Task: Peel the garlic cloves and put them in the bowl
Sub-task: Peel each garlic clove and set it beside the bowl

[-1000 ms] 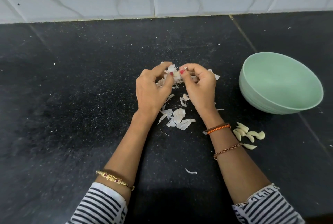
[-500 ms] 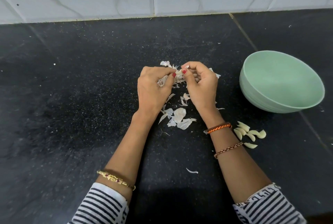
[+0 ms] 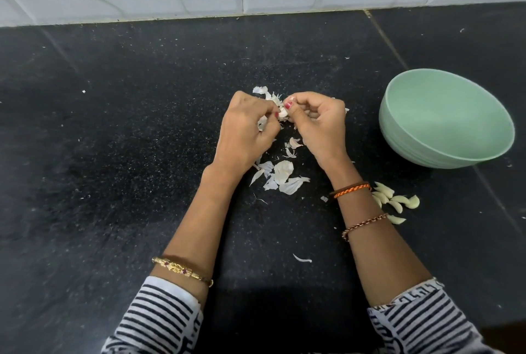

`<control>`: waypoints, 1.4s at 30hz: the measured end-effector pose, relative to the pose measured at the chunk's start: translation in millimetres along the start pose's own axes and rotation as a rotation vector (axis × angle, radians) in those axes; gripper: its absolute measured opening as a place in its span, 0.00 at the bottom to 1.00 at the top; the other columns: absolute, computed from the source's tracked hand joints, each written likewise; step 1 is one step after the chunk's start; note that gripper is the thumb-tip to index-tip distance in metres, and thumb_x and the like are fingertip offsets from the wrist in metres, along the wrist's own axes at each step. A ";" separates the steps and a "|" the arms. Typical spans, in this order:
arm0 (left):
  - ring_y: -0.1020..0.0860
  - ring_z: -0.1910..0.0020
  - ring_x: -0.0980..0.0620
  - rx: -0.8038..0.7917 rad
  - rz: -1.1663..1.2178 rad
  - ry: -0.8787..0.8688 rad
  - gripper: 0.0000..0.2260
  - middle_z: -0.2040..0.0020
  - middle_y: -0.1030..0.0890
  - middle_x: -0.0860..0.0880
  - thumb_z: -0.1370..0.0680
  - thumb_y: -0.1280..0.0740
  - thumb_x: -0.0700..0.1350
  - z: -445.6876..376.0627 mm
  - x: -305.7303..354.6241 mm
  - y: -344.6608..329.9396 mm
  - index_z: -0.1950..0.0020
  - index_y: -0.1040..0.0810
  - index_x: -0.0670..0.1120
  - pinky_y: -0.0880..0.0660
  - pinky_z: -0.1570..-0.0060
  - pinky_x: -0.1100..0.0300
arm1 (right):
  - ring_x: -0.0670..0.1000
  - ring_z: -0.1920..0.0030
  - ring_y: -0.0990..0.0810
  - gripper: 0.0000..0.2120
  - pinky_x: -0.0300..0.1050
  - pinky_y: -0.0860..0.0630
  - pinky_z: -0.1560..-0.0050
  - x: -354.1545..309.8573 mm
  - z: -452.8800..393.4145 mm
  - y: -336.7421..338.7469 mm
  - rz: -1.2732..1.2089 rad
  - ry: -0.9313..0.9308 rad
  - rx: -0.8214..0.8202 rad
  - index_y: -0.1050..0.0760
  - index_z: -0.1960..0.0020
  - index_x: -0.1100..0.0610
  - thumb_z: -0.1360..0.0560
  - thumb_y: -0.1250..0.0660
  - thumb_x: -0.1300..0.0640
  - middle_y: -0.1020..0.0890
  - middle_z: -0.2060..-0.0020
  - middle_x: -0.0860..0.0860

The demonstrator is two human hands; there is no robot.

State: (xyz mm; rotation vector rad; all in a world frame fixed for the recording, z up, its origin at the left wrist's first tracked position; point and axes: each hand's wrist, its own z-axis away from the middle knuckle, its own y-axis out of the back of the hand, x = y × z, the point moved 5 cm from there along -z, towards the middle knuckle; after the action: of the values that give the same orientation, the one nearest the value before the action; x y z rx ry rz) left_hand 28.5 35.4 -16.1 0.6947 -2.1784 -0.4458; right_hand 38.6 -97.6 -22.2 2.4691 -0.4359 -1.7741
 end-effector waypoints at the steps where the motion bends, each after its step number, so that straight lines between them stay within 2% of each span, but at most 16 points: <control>1: 0.31 0.59 0.53 -0.005 0.005 -0.019 0.09 0.66 0.21 0.47 0.28 0.38 0.41 0.1 0.1 0.1 0.62 0.21 0.38 0.37 0.54 0.74 | 0.43 0.66 0.22 0.06 0.37 0.23 0.63 0.6 -0.2 0.1 -0.032 -0.024 -0.017 0.20 0.58 0.57 0.27 0.32 0.67 0.19 0.67 0.48; 6: 0.32 0.59 0.54 -0.022 0.017 -0.097 0.09 0.66 0.21 0.45 0.27 0.38 0.40 -0.2 1.4 0.0 0.61 0.21 0.37 0.37 0.54 0.71 | 0.41 0.69 0.23 0.03 0.32 0.26 0.66 0.3 0.7 0.6 -0.131 -0.156 -0.065 0.20 0.58 0.61 0.27 0.32 0.65 0.19 0.66 0.53; 15: 0.31 0.59 0.54 -0.028 0.057 -0.113 0.08 0.65 0.21 0.45 0.27 0.37 0.39 0.7 4.6 -1.2 0.60 0.20 0.36 0.36 0.54 0.71 | 0.41 0.73 0.26 0.06 0.32 0.28 0.71 3.3 1.1 4.0 -0.242 -0.439 -0.120 0.21 0.63 0.61 0.27 0.32 0.66 0.21 0.75 0.47; 20: 0.30 0.58 0.54 0.033 0.052 -0.146 0.07 0.62 0.20 0.45 0.26 0.35 0.39 0.5 8.1 2.8 0.58 0.20 0.37 0.34 0.52 0.70 | 0.41 0.72 0.24 0.06 0.33 0.25 0.67 -1.9 5.3 5.2 -0.295 -0.457 -0.060 0.21 0.62 0.60 0.27 0.31 0.64 0.22 0.74 0.47; 26: 0.29 0.59 0.54 0.032 0.060 -0.140 0.06 0.65 0.20 0.46 0.28 0.35 0.39 1.4 4.9 1.6 0.60 0.20 0.37 0.33 0.54 0.68 | 0.40 0.72 0.24 0.03 0.32 0.26 0.68 -2.8 5.2 4.4 -0.223 -0.414 -0.049 0.21 0.61 0.62 0.28 0.31 0.65 0.21 0.72 0.48; 30: 0.29 0.59 0.55 0.039 0.102 -0.085 0.07 0.65 0.21 0.48 0.29 0.36 0.40 2.6 4.1 1.6 0.62 0.20 0.38 0.32 0.54 0.70 | 0.40 0.72 0.24 0.01 0.31 0.26 0.69 -3.3 5.7 3.3 -0.214 -0.382 -0.047 0.21 0.59 0.64 0.28 0.31 0.66 0.20 0.70 0.51; 36: 0.30 0.61 0.61 0.063 0.165 0.003 0.08 0.65 0.26 0.58 0.32 0.37 0.42 4.1 3.4 0.4 0.64 0.21 0.39 0.32 0.57 0.71 | 0.41 0.72 0.24 0.02 0.31 0.27 0.70 -3.0 6.4 2.3 -0.258 -0.363 -0.069 0.21 0.61 0.63 0.29 0.30 0.67 0.20 0.74 0.46; 38: 0.30 0.61 0.63 0.053 0.230 0.056 0.07 0.65 0.27 0.62 0.32 0.37 0.43 4.8 4.3 -1.8 0.64 0.21 0.42 0.32 0.57 0.72 | 0.41 0.72 0.24 0.03 0.31 0.27 0.69 -3.6 5.3 5.4 -0.292 -0.354 -0.105 0.21 0.62 0.62 0.29 0.30 0.67 0.19 0.74 0.46; 40: 0.28 0.62 0.62 0.040 0.350 0.167 0.04 0.65 0.25 0.60 0.32 0.36 0.46 4.0 1.6 -2.3 0.64 0.22 0.48 0.31 0.57 0.70 | 0.41 0.72 0.24 0.05 0.31 0.27 0.69 -4.9 5.1 7.0 -0.332 -0.350 -0.185 0.21 0.62 0.61 0.29 0.31 0.68 0.19 0.73 0.47; 42: 0.29 0.65 0.61 0.065 0.499 0.285 0.02 0.66 0.24 0.57 0.33 0.36 0.47 1.8 -4.1 1.5 0.64 0.24 0.52 0.30 0.62 0.67 | 0.41 0.73 0.24 0.05 0.31 0.26 0.69 -8.2 6.6 5.6 -0.399 -0.349 -0.255 0.21 0.61 0.61 0.29 0.32 0.69 0.19 0.73 0.49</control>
State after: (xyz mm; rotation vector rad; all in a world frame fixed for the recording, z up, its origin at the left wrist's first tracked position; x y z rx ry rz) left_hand 28.8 39.3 -18.8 0.2110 -2.0039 -0.0130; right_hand 29.0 -100.0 -15.6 2.1817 0.2787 -2.2526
